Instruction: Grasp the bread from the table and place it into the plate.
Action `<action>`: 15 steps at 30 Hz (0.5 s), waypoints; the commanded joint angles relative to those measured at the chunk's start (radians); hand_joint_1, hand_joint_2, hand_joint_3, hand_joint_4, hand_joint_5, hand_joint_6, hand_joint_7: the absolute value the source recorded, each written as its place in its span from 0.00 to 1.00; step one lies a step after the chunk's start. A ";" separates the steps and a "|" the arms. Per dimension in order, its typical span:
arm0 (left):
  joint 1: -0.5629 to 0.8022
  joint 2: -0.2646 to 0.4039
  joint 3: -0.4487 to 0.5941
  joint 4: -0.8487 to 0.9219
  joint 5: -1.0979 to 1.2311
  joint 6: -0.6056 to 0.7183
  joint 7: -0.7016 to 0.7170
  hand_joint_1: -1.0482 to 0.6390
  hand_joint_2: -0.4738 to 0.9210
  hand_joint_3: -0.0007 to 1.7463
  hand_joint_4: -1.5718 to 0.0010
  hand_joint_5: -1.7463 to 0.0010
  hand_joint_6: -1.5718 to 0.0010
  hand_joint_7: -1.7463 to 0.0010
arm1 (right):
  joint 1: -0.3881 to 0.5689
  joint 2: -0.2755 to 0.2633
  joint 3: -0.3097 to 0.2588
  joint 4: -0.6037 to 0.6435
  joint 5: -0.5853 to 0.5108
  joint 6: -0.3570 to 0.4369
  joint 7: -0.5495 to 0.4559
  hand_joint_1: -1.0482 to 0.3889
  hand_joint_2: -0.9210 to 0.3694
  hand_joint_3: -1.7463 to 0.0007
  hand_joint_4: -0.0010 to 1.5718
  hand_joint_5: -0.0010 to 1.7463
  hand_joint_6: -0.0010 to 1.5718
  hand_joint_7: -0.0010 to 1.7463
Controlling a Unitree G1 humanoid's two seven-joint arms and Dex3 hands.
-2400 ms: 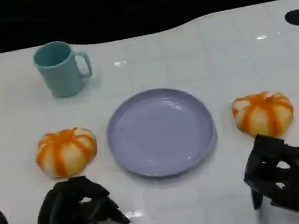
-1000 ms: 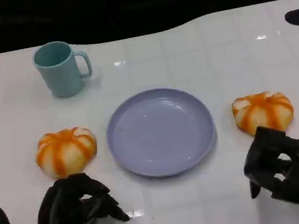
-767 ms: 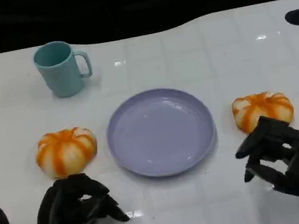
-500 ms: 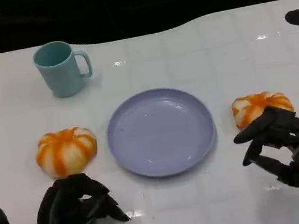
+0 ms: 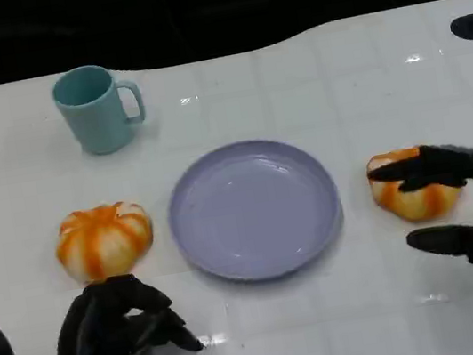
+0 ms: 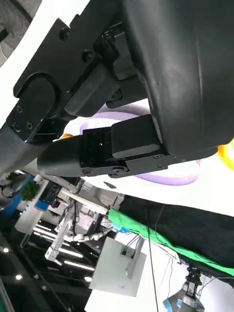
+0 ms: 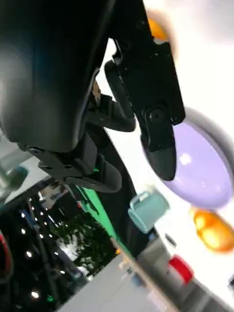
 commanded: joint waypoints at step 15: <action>-0.004 0.018 0.007 0.010 0.000 -0.012 -0.002 0.00 0.78 0.00 0.00 0.66 0.00 0.79 | -0.119 -0.188 0.147 -0.090 -0.540 0.238 -0.135 0.37 0.10 1.00 0.04 0.20 0.20 0.00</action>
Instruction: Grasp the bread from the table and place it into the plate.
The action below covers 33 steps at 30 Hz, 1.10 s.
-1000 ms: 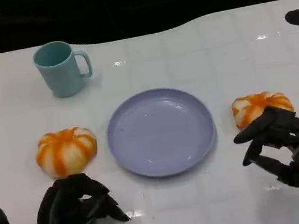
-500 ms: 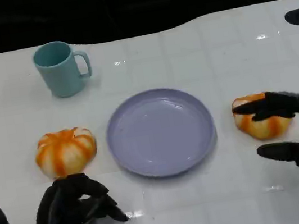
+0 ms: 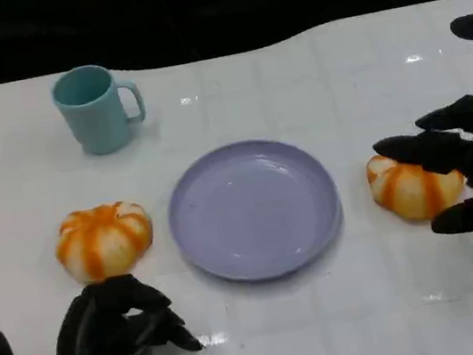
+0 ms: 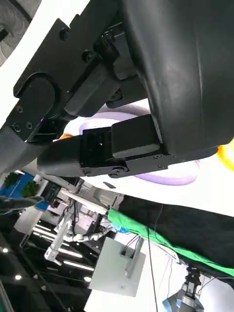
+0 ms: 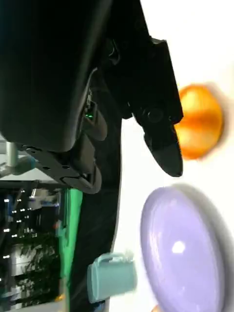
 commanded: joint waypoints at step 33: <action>0.011 0.008 0.010 -0.013 -0.005 -0.002 -0.001 0.00 0.77 0.00 0.00 0.66 0.00 0.79 | -0.516 0.121 0.507 0.925 -0.189 0.195 -0.337 0.45 0.11 1.00 0.12 0.11 0.21 0.00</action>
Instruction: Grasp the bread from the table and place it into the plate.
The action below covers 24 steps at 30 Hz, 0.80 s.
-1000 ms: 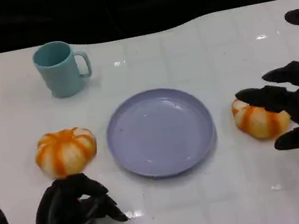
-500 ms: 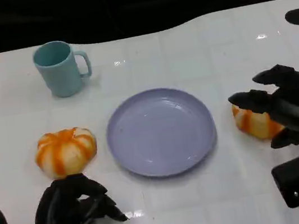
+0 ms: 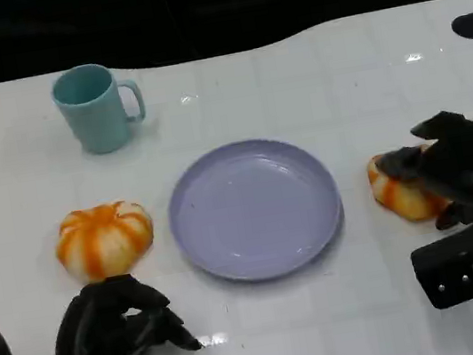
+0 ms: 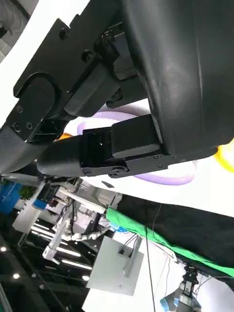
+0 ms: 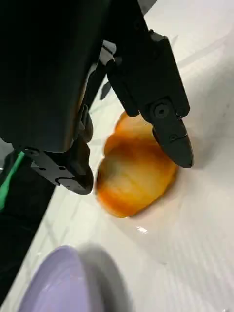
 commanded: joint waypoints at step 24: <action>0.026 0.013 0.000 -0.035 -0.001 0.004 0.003 0.00 0.78 0.00 0.00 0.66 0.00 0.79 | -0.127 0.125 0.125 0.386 0.073 0.059 -0.356 0.54 0.00 0.98 0.53 0.96 0.82 0.09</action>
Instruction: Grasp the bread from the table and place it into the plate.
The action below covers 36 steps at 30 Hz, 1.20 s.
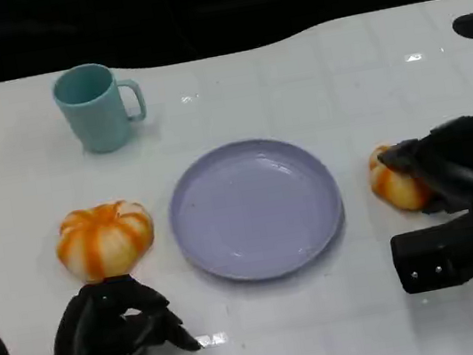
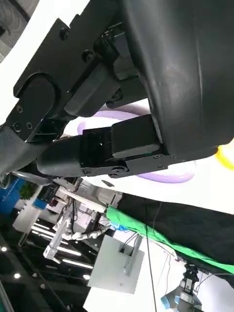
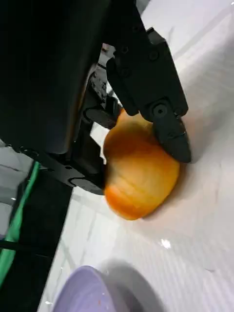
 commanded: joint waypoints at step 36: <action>0.012 0.012 -0.006 0.000 0.008 -0.011 0.006 0.00 0.78 0.00 0.00 0.66 0.00 0.79 | 0.021 0.073 -0.138 -0.160 0.218 -0.352 -0.292 0.72 0.59 0.13 0.68 1.00 0.54 0.94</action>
